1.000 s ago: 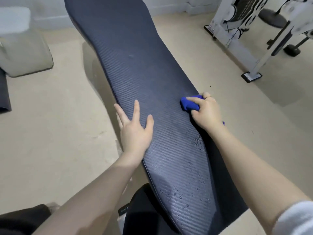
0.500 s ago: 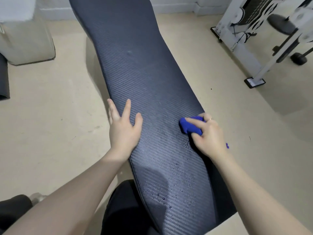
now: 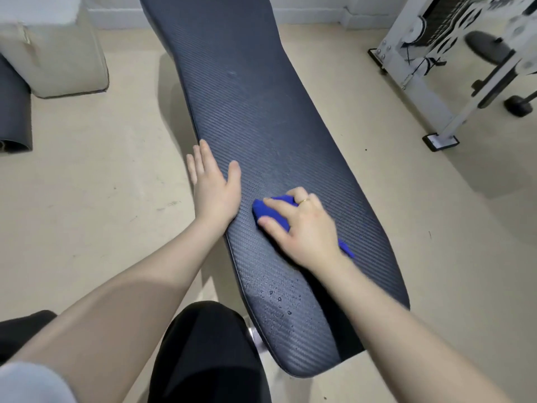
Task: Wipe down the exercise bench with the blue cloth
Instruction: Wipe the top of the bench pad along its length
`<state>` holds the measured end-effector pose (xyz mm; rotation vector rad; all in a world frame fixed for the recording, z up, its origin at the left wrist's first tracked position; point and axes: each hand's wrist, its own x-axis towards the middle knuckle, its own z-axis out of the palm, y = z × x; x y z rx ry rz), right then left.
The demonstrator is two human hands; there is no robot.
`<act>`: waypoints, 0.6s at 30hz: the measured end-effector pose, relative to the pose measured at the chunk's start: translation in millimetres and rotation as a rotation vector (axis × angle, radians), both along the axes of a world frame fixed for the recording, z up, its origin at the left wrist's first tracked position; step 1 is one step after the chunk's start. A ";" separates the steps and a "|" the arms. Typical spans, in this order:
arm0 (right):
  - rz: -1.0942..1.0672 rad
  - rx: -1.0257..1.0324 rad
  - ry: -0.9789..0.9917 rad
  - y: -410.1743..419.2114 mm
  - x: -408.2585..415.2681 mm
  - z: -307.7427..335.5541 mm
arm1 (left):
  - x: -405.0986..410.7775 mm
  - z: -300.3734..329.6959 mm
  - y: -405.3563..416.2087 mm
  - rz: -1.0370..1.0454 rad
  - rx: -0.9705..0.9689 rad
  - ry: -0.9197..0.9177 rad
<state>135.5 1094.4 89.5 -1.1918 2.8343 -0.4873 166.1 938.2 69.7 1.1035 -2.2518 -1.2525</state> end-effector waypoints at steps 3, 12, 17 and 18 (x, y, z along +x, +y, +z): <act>-0.194 0.009 0.046 -3.3 -55.8 -6.6 | 11.0 -0.2 12.4 0.077 -0.027 -0.058; 0.140 -0.049 0.035 19.5 6.6 -8.9 | 33.8 -6.3 48.0 0.242 0.493 0.021; -0.342 -0.070 0.081 30.1 -83.8 -13.9 | 32.4 -6.8 51.4 0.227 0.372 0.033; -0.363 -0.070 0.069 33.8 -85.4 -15.0 | 32.8 -6.0 52.0 0.220 0.359 0.026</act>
